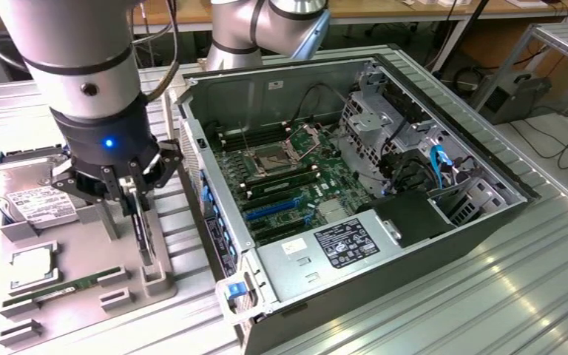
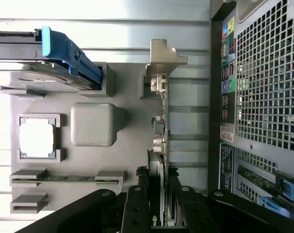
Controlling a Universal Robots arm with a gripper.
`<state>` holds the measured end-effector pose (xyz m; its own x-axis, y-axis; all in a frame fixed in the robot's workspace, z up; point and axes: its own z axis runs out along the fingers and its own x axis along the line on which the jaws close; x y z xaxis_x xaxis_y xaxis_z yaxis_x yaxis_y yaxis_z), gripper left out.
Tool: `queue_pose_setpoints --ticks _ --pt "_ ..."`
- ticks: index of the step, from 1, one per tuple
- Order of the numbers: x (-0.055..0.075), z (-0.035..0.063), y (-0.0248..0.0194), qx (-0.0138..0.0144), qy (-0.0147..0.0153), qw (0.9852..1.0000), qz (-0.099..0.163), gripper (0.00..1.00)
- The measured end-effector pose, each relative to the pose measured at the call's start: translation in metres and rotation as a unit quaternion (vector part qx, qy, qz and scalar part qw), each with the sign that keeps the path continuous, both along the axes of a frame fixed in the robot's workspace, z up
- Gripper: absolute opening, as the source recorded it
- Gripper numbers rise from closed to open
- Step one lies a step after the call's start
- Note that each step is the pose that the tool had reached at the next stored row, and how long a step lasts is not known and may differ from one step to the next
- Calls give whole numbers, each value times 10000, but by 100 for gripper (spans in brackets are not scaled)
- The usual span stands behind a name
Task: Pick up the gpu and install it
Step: 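Pick up the gpu and move the gpu toward the slot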
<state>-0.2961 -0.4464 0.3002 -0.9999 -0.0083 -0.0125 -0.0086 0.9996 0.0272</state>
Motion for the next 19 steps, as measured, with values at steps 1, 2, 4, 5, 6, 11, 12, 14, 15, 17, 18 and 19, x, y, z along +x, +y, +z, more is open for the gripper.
queue_pose_setpoints --ticks 1,2,4,5,6,11,12,14,15,17,18,19 --pt "3 45 -3 0 11 10000 1 26" --pt "8 91 -8 0 21 10000 1 26" --pt "17 183 -19 0 40 10000 2 26" --pt "22 225 -25 0 47 10000 2 26" --pt "28 272 -33 0 54 10000 3 26" --pt "84 601 -120 0 82 10000 5 26" --pt "94 660 -140 0 87 10000 5 26" --pt "112 764 -175 0 95 10000 4 26" --pt "124 826 -195 0 100 9999 5 26" --pt "148 936 -230 0 112 9999 5 26" --pt "161 979 -244 0 117 9999 5 26" --pt "173 1020 -257 1 123 9999 5 26"
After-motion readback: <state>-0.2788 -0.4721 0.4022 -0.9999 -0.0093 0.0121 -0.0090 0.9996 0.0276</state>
